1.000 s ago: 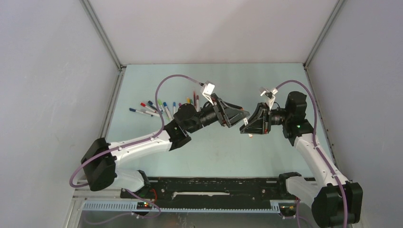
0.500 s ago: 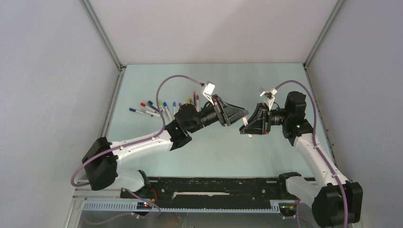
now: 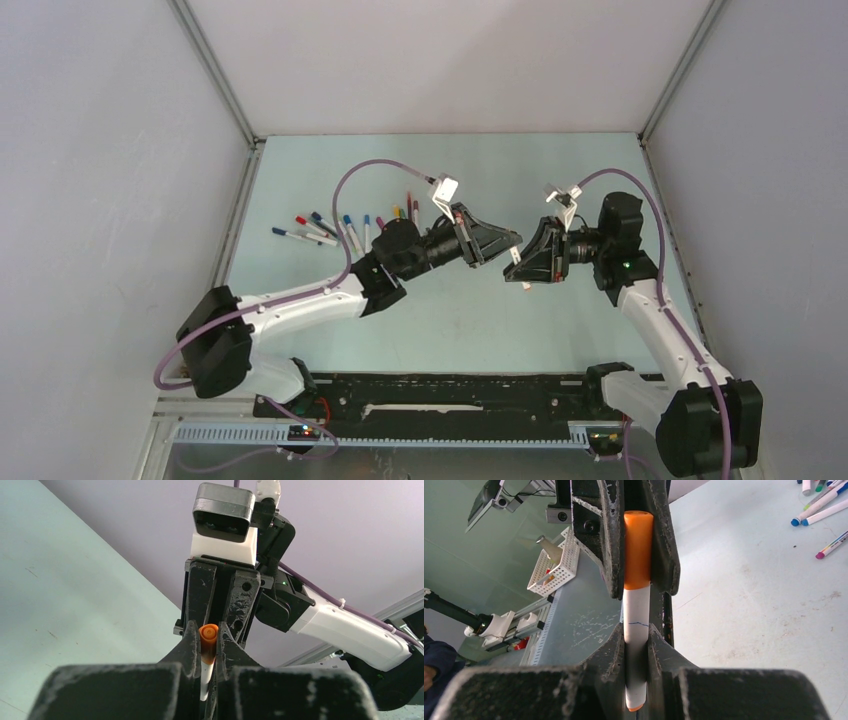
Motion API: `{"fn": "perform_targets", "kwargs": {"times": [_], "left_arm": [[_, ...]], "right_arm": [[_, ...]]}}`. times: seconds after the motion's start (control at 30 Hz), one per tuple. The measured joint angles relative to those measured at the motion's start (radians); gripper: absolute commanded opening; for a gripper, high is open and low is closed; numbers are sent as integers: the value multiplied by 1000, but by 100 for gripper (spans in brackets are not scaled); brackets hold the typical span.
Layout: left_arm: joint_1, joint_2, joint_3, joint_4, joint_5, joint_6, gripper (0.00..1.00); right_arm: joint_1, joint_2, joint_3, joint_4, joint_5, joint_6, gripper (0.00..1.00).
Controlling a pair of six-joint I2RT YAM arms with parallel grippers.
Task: Open the pen caps
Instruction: Open the pen cap from the pen, then place the pen at the center of the board, then place the pen cap at the center of the board.
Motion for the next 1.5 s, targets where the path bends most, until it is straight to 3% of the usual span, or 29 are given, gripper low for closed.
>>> {"fn": "perform_targets", "kwargs": {"times": [0.33,0.7,0.9,1.07,1.17,1.27,1.5], "left_arm": [[18,-51,-21,-69,-117,64,0],[97,-61,-58,-39,-114,44,0],[377,-200,-80,195,-382,22,0],[400,-264,-102,308,-391,9,0],[427,-268,-129,277,-334,9,0],[465,-290,-190,162,-236,11,0],[484,-357,-371,-88,-79,16,0]], "right_arm": [[51,65,12,19,65,-27,0],[104,144,41,91,180,-47,0],[109,169,-7,-16,88,-76,0],[114,196,-1,-76,89,-127,0],[98,216,60,-249,181,-259,0],[81,227,145,-366,375,-368,0],[68,310,206,-343,803,-403,4]]}}
